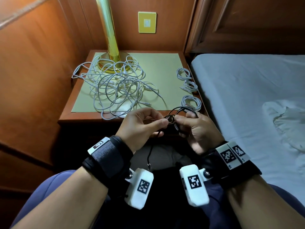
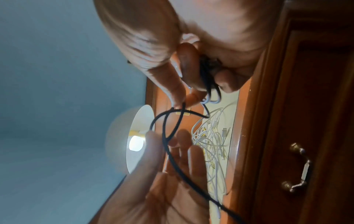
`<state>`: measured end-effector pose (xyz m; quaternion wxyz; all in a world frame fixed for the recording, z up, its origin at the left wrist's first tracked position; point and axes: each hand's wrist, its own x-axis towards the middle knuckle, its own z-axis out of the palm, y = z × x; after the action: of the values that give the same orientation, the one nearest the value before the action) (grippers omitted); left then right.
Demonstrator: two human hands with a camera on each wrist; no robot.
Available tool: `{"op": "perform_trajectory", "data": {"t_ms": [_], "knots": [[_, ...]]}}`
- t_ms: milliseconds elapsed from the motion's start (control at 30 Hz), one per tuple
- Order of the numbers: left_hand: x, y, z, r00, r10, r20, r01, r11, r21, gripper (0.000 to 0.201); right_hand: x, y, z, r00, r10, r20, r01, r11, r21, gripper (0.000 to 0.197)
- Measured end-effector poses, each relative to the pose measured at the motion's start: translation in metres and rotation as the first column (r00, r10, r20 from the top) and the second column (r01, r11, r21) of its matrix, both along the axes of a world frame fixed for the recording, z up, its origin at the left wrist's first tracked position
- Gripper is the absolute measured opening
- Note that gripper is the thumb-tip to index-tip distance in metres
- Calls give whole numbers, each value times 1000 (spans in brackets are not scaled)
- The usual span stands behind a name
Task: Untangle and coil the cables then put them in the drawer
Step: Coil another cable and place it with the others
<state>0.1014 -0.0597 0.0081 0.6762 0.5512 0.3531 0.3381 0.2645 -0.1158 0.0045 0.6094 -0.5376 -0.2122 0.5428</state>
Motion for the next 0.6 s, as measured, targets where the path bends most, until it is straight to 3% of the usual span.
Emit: {"op": "perform_trajectory", "data": {"t_ms": [67,133,233,500,600], "knots": [[2,-1,0,986,-124,110,135,986,-99,21,1,1,4,997,21,-77,-23,999,-32,39],[1,0,3,961,-180,212,229,945,-235,18,6,1,9,974,22,-224,-26,1000,-14,33],[-5,8,10,946,-51,321,159,934,-321,6,22,2,14,935,-58,-350,71,997,25,22],[4,12,10,964,219,151,-178,953,-247,17,20,-2,17,918,-63,-392,89,995,47,23],[5,13,3,979,199,43,-196,979,-61,41,21,-3,15,935,-70,-349,91,995,45,24]]}}
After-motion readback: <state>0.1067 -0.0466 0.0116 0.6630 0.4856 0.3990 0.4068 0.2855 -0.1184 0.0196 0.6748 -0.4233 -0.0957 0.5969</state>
